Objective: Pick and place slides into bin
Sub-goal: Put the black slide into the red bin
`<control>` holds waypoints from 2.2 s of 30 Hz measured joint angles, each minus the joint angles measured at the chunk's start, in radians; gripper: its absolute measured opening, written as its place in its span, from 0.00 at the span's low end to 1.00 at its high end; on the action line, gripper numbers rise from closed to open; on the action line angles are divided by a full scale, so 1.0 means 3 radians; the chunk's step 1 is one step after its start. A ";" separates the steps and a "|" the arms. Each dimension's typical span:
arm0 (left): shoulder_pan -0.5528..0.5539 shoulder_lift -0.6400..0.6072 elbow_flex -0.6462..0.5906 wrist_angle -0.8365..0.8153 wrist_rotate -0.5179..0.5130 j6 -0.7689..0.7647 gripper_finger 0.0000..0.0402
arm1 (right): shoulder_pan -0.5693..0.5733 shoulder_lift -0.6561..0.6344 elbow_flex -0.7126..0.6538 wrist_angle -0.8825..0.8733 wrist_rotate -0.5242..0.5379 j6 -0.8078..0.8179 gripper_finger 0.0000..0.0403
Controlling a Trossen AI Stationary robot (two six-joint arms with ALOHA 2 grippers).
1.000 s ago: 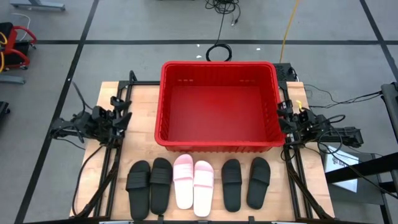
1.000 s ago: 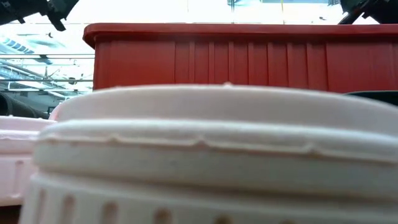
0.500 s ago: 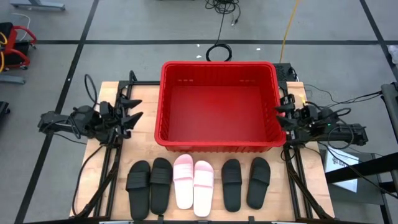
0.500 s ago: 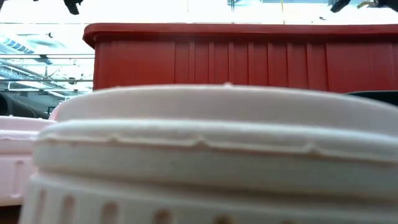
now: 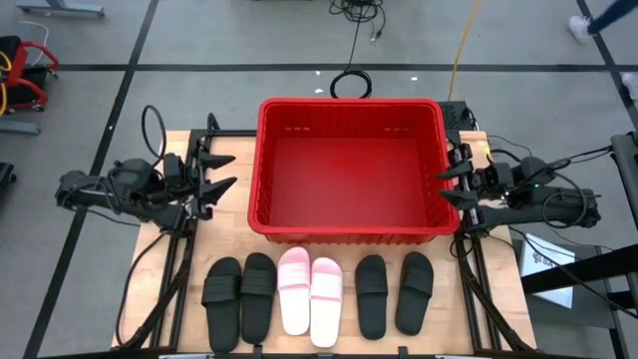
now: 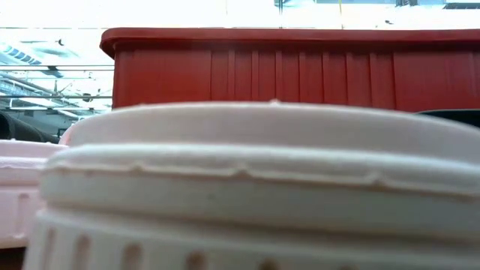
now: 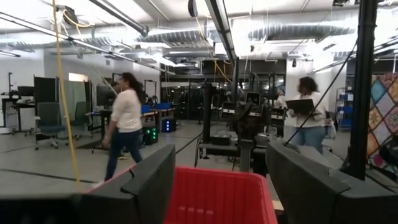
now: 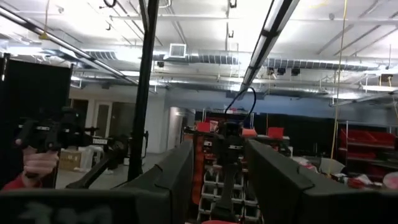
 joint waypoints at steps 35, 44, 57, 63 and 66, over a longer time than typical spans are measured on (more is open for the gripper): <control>-0.0112 0.0053 0.0162 -0.0027 -0.0004 0.0131 0.64 | 0.0304 0.1873 0.2809 -0.2080 -0.0241 0.0093 0.35; -0.0112 0.0053 0.0162 -0.0027 -0.0005 0.0150 0.64 | 0.0927 0.2190 0.3155 -0.2421 0.0118 -0.0013 0.35; -0.0111 0.0053 0.0162 -0.0050 -0.0006 0.0148 0.64 | 0.2048 0.2414 0.3219 -0.2619 0.1290 0.0063 0.35; -0.0111 0.0053 0.0162 -0.0115 -0.0013 0.0137 0.64 | 0.2477 0.2611 0.3219 -0.2801 0.1715 0.0272 0.35; -0.0111 0.0053 0.0161 -0.0115 -0.0034 0.0139 0.64 | 0.2625 0.2739 0.3219 -0.2839 0.1847 0.0434 0.35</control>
